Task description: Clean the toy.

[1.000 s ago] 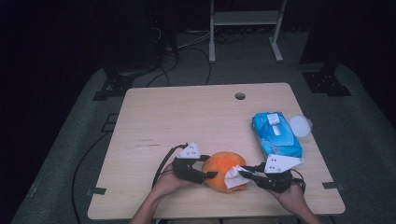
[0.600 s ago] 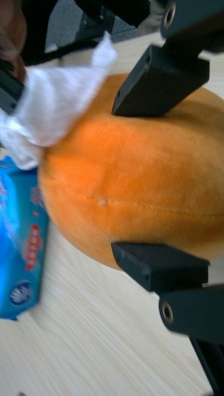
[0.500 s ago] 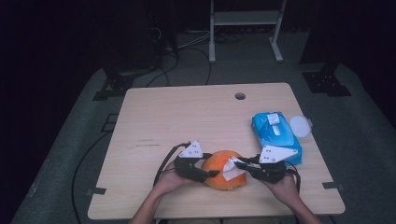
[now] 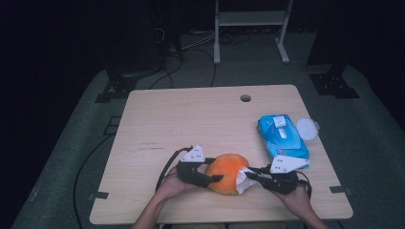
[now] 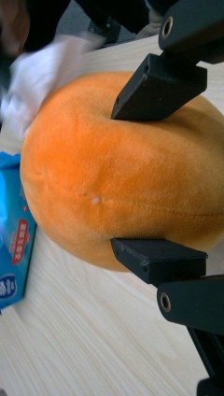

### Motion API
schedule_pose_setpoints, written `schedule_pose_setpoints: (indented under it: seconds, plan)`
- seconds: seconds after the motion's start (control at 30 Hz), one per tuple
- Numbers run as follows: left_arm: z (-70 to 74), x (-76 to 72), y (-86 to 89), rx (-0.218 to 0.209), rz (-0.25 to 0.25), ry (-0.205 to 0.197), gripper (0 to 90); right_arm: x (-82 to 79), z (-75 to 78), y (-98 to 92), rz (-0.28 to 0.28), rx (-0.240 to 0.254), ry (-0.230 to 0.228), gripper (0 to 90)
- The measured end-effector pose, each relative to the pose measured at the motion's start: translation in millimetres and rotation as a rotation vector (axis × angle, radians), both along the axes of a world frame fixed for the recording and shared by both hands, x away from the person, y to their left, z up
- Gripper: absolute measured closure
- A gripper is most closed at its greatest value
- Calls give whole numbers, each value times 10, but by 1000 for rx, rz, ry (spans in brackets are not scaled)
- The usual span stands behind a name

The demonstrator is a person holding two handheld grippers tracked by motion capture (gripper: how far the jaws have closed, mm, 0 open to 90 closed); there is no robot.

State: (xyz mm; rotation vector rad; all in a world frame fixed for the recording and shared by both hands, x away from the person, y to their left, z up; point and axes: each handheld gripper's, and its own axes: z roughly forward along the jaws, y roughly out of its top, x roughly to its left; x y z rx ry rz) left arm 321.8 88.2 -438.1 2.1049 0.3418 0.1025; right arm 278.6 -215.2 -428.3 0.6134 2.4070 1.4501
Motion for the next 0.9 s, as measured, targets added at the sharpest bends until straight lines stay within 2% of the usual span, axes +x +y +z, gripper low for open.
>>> schedule_pose_setpoints:
  seconds: [0.17, 0.27, 0.33, 0.5, 0.63, 0.73, 0.83, 0.9]
  plan:
    - [-6, -22, 13, -5, -25, -1, 346, 248, -9, 4, -63, 39, 21, 801]
    - [-7, -39, 19, -3, -30, -11, 345, 341, -54, -34, -107, 20, 34, 802]
    - [-9, -36, 25, -8, -20, -5, 340, 349, -86, -65, -117, 3, 47, 801]
    - [-14, -32, 7, -19, 0, 5, 326, 185, -107, -115, -100, -41, 56, 801]
    - [-7, -69, -48, -7, -18, -18, 326, 52, -47, -85, -70, -30, 36, 800]
    - [-2, -103, -68, 5, -30, -32, 329, 70, 22, 1, -55, -14, 2, 800]
    - [-1, -117, -64, 9, -38, -34, 331, 143, 84, 72, -46, 21, -5, 800]
    - [0, -116, -54, 4, -40, -27, 327, 194, 83, 92, -44, 22, -1, 799]
